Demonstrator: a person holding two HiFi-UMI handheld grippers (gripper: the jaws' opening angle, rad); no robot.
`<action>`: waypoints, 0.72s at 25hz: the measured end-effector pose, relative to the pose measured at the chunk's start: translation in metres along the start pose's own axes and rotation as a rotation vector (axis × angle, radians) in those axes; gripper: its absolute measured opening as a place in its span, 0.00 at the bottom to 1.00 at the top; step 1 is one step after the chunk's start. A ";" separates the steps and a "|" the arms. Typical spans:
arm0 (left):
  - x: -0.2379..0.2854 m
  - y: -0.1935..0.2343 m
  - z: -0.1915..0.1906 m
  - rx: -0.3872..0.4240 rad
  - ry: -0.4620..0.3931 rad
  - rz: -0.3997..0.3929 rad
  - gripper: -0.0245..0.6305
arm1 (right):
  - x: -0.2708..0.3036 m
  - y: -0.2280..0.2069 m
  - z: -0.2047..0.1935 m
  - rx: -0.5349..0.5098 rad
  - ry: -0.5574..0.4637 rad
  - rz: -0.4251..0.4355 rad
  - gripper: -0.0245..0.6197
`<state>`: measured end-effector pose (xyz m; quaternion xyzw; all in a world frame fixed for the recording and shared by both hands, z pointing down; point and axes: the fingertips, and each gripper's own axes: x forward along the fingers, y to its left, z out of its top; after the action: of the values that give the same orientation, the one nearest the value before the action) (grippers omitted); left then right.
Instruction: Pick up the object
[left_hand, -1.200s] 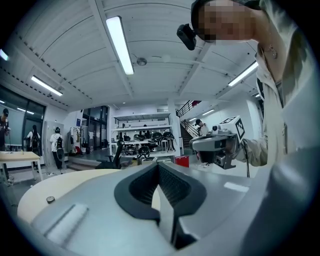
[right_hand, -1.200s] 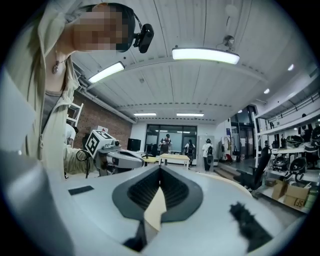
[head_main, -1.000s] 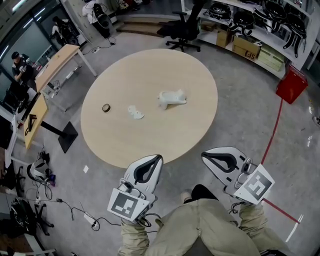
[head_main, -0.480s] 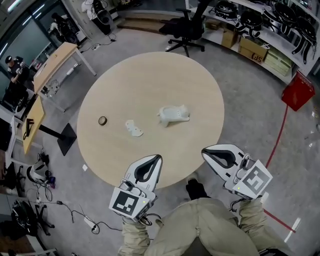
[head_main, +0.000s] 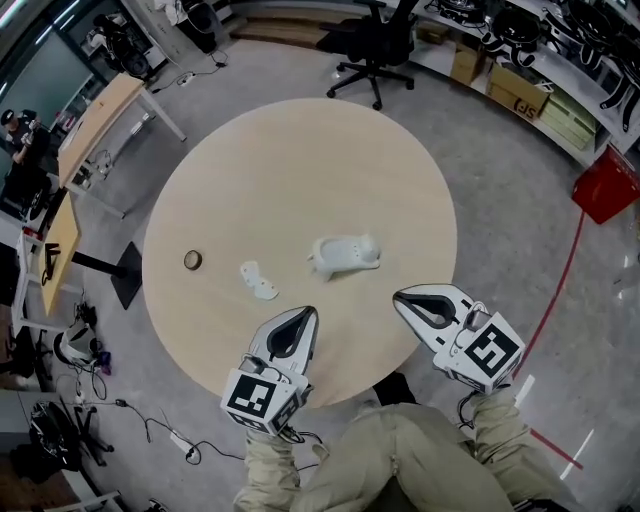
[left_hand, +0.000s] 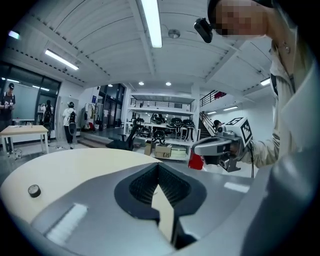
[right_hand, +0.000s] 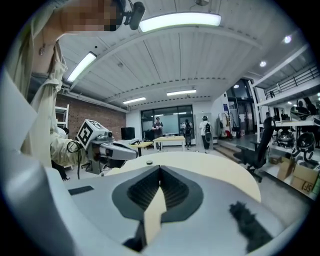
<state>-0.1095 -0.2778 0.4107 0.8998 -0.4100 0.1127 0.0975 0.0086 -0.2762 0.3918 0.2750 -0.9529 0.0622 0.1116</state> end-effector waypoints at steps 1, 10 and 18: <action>0.006 0.004 -0.003 -0.003 0.012 0.003 0.05 | 0.004 -0.006 -0.005 0.009 0.011 0.002 0.04; 0.049 0.043 -0.028 -0.076 0.072 0.029 0.05 | 0.046 -0.052 -0.045 0.093 0.085 0.004 0.04; 0.088 0.080 -0.075 -0.127 0.220 0.073 0.23 | 0.083 -0.089 -0.094 0.166 0.227 -0.043 0.10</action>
<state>-0.1236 -0.3726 0.5140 0.8585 -0.4356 0.1880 0.1946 0.0050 -0.3768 0.5084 0.2948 -0.9197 0.1693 0.1966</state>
